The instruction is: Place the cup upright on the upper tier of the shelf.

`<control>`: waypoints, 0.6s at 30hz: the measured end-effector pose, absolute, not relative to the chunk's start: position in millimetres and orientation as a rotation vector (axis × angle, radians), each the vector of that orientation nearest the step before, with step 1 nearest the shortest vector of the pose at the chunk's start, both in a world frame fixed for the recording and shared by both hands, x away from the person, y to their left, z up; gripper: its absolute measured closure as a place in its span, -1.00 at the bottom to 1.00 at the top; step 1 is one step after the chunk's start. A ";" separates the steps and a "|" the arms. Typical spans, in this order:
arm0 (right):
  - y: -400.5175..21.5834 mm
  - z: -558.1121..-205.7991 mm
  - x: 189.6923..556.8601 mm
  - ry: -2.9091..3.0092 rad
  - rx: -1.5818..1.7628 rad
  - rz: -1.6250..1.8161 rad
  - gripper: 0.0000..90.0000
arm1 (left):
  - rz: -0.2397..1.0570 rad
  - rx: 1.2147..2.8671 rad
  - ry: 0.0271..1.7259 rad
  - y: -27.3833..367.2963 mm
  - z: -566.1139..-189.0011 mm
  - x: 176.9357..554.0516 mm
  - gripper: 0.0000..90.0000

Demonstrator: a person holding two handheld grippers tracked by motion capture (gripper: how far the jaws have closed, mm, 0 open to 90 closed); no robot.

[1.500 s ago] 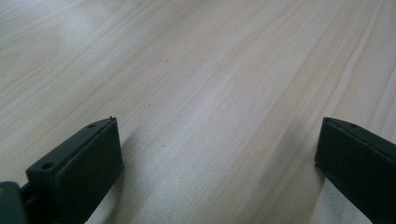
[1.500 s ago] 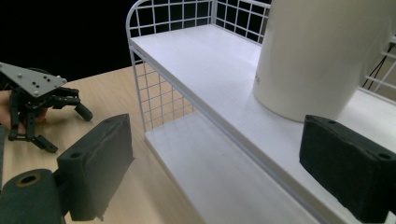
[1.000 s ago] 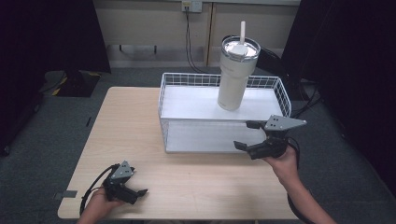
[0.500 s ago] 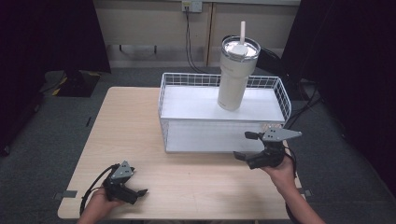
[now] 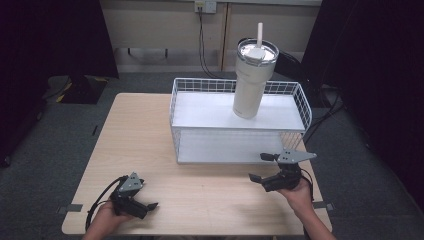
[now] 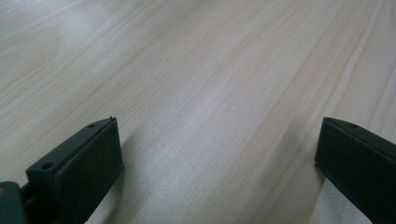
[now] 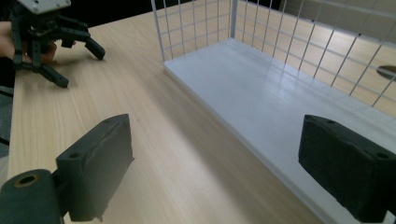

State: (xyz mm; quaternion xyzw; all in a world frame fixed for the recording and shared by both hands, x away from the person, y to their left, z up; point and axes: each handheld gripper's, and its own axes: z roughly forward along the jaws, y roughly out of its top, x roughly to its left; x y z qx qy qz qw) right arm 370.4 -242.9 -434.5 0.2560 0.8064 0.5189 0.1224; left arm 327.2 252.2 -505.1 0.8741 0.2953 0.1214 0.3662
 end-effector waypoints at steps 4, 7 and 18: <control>-242.6 -451.4 367.0 2.395 0.752 1.477 -0.79 | 0.312 2.247 0.759 252.2 -505.1 327.2 -1.00; -242.2 -464.5 364.6 2.410 0.761 1.454 -0.79 | 0.312 2.247 0.759 252.2 -505.1 327.2 -1.00; -240.1 -498.6 355.7 2.539 0.745 1.265 -0.79 | 0.312 2.246 0.759 252.1 -505.1 327.2 -1.00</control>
